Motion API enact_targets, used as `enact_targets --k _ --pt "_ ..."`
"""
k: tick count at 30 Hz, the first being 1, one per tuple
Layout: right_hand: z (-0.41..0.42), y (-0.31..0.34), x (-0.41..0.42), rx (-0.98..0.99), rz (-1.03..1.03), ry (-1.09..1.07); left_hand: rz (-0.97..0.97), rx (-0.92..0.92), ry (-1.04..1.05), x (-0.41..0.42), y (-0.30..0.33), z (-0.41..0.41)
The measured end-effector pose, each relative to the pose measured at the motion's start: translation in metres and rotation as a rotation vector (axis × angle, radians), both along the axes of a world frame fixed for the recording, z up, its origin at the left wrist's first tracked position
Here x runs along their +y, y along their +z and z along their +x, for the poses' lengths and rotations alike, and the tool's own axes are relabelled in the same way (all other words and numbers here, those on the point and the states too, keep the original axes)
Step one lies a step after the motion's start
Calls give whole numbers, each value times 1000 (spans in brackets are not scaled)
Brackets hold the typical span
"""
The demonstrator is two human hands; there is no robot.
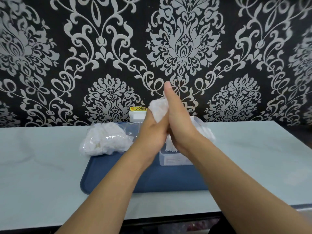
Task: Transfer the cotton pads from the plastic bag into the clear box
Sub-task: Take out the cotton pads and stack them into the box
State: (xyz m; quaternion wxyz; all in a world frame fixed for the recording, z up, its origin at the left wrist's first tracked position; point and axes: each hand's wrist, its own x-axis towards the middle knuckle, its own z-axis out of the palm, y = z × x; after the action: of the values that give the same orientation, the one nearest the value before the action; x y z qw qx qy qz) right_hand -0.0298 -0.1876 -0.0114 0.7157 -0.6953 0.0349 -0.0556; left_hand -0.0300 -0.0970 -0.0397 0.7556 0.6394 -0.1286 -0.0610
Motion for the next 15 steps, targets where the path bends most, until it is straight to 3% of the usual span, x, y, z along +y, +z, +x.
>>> enact_targets --k 4,9,12,15 --pt "1 -8 5 -10 6 11 -95 99 -39 3 -2 2" --pt "-3 -11 -8 -168 -63 3 -45 26 -32 8 -4 0" --pt "-13 -1 -26 -476 -303 -62 127 -175 90 16 -6 5" --pt "-27 -12 -22 -568 -639 154 175 -246 75 14 -9 3"
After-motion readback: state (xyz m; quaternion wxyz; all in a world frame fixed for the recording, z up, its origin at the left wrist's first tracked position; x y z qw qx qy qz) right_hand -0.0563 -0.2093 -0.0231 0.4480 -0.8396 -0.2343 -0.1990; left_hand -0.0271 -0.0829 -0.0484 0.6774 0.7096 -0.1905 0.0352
